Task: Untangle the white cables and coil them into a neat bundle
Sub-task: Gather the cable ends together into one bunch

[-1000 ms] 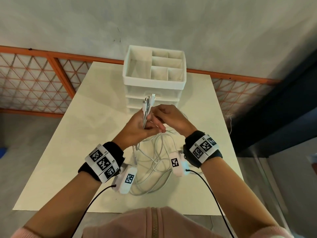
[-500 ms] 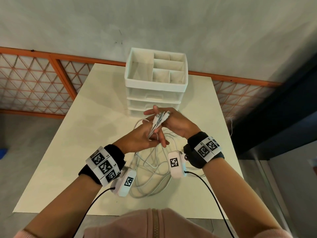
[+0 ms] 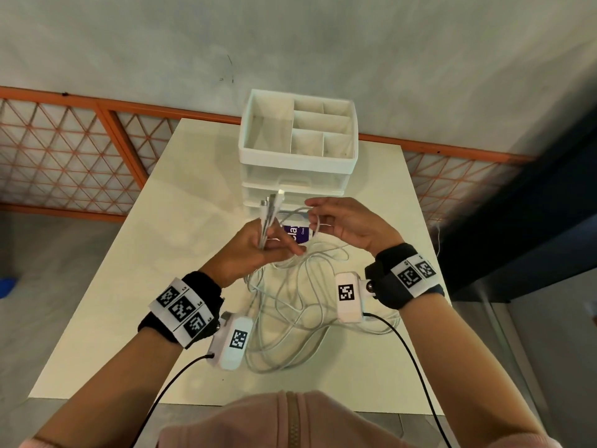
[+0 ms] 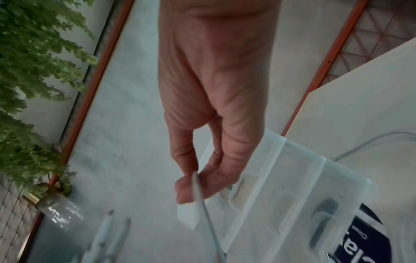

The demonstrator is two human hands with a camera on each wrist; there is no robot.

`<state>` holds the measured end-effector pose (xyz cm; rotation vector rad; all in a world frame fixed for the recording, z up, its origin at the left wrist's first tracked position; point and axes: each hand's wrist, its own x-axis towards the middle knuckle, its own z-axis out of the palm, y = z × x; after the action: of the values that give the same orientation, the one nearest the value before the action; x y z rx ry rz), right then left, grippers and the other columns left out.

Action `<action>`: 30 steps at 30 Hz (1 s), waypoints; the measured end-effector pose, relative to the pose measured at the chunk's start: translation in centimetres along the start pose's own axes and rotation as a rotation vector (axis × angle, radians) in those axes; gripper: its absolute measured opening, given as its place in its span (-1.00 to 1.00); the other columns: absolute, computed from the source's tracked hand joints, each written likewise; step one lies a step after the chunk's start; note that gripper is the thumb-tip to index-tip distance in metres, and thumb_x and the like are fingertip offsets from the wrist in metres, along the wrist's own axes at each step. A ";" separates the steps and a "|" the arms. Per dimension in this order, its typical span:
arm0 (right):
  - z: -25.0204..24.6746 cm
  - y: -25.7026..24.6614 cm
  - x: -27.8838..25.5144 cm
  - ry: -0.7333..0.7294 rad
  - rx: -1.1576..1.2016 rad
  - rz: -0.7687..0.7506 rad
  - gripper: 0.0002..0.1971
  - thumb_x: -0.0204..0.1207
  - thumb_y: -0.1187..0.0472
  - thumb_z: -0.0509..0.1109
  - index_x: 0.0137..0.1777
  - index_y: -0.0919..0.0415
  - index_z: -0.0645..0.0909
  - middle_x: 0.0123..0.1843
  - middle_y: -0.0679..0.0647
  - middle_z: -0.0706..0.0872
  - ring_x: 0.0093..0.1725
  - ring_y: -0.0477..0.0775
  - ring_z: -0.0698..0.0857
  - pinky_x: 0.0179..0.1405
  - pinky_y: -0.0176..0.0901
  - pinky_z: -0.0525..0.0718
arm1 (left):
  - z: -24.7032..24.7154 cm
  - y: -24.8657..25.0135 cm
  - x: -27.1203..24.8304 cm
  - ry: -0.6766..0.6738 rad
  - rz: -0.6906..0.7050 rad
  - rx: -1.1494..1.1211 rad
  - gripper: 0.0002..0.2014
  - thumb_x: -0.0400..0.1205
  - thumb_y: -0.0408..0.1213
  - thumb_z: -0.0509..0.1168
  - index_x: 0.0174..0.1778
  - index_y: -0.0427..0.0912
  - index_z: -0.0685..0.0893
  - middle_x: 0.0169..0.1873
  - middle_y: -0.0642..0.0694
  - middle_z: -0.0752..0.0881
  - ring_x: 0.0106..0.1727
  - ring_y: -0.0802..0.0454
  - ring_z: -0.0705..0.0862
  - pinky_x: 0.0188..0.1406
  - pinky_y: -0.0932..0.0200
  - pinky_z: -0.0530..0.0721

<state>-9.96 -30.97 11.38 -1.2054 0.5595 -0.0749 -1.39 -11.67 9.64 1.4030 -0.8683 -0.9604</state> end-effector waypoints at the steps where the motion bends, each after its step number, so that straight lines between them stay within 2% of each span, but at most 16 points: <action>1: -0.2 -0.2 -0.1 0.033 0.019 -0.017 -0.84 0.58 0.51 0.25 0.00 0.35 0.65 -0.31 0.15 0.70 -0.45 -0.07 0.71 -0.35 -0.29 0.74 | -0.3 -0.1 0.1 0.043 -0.006 0.009 -0.82 0.55 -0.63 0.32 -0.25 -0.29 0.56 -0.10 -0.25 0.83 0.14 -0.21 0.77 0.17 -0.13 0.72; 2: -0.4 -0.4 -0.2 0.061 0.028 -0.033 -0.83 0.58 0.50 0.24 -0.01 0.35 0.66 -0.29 0.16 0.65 -0.48 -0.10 0.67 -0.39 -0.33 0.70 | -0.6 -0.2 0.1 0.091 -0.011 -0.003 -0.92 0.57 -0.60 0.30 -0.18 -0.45 0.52 -0.07 -0.28 0.81 0.13 -0.19 0.78 0.08 -0.17 0.76; 3: -0.5 -0.6 -0.3 0.085 0.022 -0.045 -0.82 0.58 0.49 0.24 -0.01 0.33 0.66 -0.28 0.14 0.62 -0.51 -0.13 0.61 -0.44 -0.36 0.65 | -0.8 -0.2 0.1 0.143 -0.015 -0.036 -0.91 0.60 -0.57 0.28 -0.17 -0.47 0.48 -0.05 -0.29 0.79 0.11 -0.17 0.79 -0.05 -0.16 0.80; 5: -0.7 -0.9 -0.5 0.127 -0.016 -0.068 -0.81 0.59 0.46 0.24 -0.02 0.30 0.68 -0.27 0.11 0.62 -0.54 -0.18 0.52 -0.54 -0.41 0.51 | -1.2 -0.3 0.2 0.219 -0.046 -0.102 -0.81 0.65 -0.49 0.25 -0.25 -0.30 0.41 -0.09 -0.26 0.78 -0.06 -0.15 0.83 -0.43 0.01 0.80; 7: -1.0 -1.3 -0.8 0.163 -0.059 -0.111 -0.81 0.59 0.44 0.25 -0.02 0.27 0.70 -0.27 0.07 0.62 -0.55 -0.19 0.44 -0.60 -0.43 0.38 | -1.8 -0.2 0.2 0.233 -0.089 0.008 -0.71 0.67 -0.39 0.25 -0.35 -0.21 0.37 -0.18 -0.14 0.82 -0.43 -0.05 0.79 -0.72 0.27 0.52; 8: -1.3 -1.6 -1.0 0.184 -0.069 -0.138 -0.81 0.59 0.43 0.25 -0.03 0.27 0.70 -0.27 0.06 0.63 -0.55 -0.19 0.41 -0.61 -0.43 0.33 | -2.0 -0.3 0.2 0.236 -0.107 0.078 -0.66 0.68 -0.34 0.26 -0.39 -0.17 0.33 -0.25 -0.09 0.83 -0.60 0.01 0.69 -0.75 0.33 0.35; 10: -1.8 -2.1 -1.2 0.223 -0.075 -0.191 -0.81 0.59 0.41 0.25 -0.02 0.26 0.70 -0.25 0.04 0.64 -0.54 -0.19 0.38 -0.60 -0.41 0.27 | -2.5 -0.5 0.2 0.250 -0.139 0.120 -0.62 0.69 -0.28 0.24 -0.40 -0.14 0.26 -0.34 -0.06 0.83 -0.75 0.09 0.49 -0.73 0.36 0.20; 13: -2.0 -2.7 -1.9 0.208 -0.086 -0.274 -0.81 0.58 0.41 0.28 0.02 0.22 0.72 -0.21 0.04 0.68 -0.49 -0.17 0.39 -0.55 -0.39 0.29 | -2.4 -0.6 0.2 0.275 -0.184 0.045 -0.66 0.72 -0.13 0.17 -0.35 -0.15 0.33 -0.28 -0.10 0.81 -0.68 0.12 0.48 -0.71 0.36 0.20; 15: -1.5 -2.6 -2.5 0.105 -0.146 -0.311 -0.80 0.57 0.42 0.30 0.05 0.19 0.70 -0.17 0.05 0.70 -0.44 -0.15 0.44 -0.49 -0.38 0.36 | -2.0 -0.4 0.4 0.288 -0.195 -0.055 -0.71 0.71 0.00 0.11 -0.20 -0.13 0.45 -0.17 -0.18 0.79 -0.53 0.09 0.60 -0.68 0.34 0.24; 18: 0.4 -1.6 -3.3 -0.175 -0.294 -0.288 -0.82 0.51 0.43 0.38 0.01 0.18 0.68 -0.13 0.03 0.74 -0.35 -0.11 0.58 -0.33 -0.35 0.54 | -1.3 0.3 1.1 0.258 -0.169 -0.175 -0.60 0.70 0.11 0.03 0.01 -0.18 0.54 -0.06 -0.19 0.81 -0.28 0.06 0.75 -0.60 0.31 0.44; 20: 1.8 -0.4 -3.5 -0.339 -0.458 -0.223 -0.86 0.49 0.46 0.41 -0.01 0.27 0.67 -0.07 0.13 0.74 -0.22 -0.01 0.66 -0.19 -0.33 0.64 | -1.1 0.6 1.3 0.244 -0.104 -0.211 -0.64 0.73 0.01 0.05 -0.07 -0.18 0.62 -0.08 -0.10 0.83 -0.15 0.06 0.80 -0.41 0.28 0.63; 22: 2.6 0.8 -3.5 -0.400 -0.583 -0.153 -0.86 0.49 0.47 0.43 0.01 0.33 0.65 -0.02 0.22 0.72 -0.11 0.03 0.70 -0.05 -0.31 0.69 | -1.1 0.4 1.4 0.231 -0.013 -0.214 -0.73 0.75 -0.22 0.08 -0.15 -0.20 0.62 -0.10 -0.03 0.84 -0.12 0.06 0.80 -0.22 0.25 0.71; 24: 2.8 1.4 -3.2 -0.330 -0.602 -0.118 -0.84 0.51 0.37 0.44 0.07 0.30 0.63 -0.02 0.19 0.73 -0.07 0.02 0.73 0.02 -0.22 0.70 | -1.1 0.1 1.3 0.200 0.031 -0.177 -0.79 0.75 -0.33 0.07 -0.10 -0.30 0.55 -0.18 0.03 0.83 -0.25 0.12 0.76 -0.20 0.28 0.68; 26: 2.8 1.1 -3.0 -0.178 -0.581 -0.148 -0.78 0.53 0.26 0.45 0.14 0.25 0.58 -0.05 0.13 0.74 -0.08 0.01 0.74 -0.01 -0.16 0.70 | -1.1 -0.1 1.1 0.165 0.040 -0.135 -0.85 0.75 -0.32 0.08 0.02 -0.37 0.44 -0.26 0.08 0.80 -0.42 0.16 0.62 -0.28 0.32 0.62; 28: 2.9 0.5 -2.8 -0.067 -0.632 -0.212 -0.67 0.49 0.18 0.49 0.23 0.19 0.58 -0.02 0.07 0.73 -0.06 -0.03 0.72 -0.07 -0.28 0.68 | -1.1 0.0 1.0 0.150 0.065 -0.150 -0.89 0.74 -0.29 0.13 -0.03 -0.23 0.34 -0.23 -0.02 0.77 -0.50 0.14 0.49 -0.37 0.31 0.53; 30: 3.3 0.2 -2.7 -0.077 -0.631 -0.263 -0.62 0.55 0.13 0.42 0.35 0.16 0.56 0.13 0.07 0.74 0.09 -0.02 0.72 0.04 -0.30 0.66 | -1.2 0.2 1.0 0.119 0.095 -0.139 -0.81 0.70 -0.25 0.15 -0.17 -0.12 0.28 -0.24 -0.19 0.69 -0.52 0.13 0.42 -0.41 0.31 0.45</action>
<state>-10.82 -27.12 12.95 -1.8864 0.3599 -0.0771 0.12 -12.16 9.82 1.2751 -0.7582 -0.8405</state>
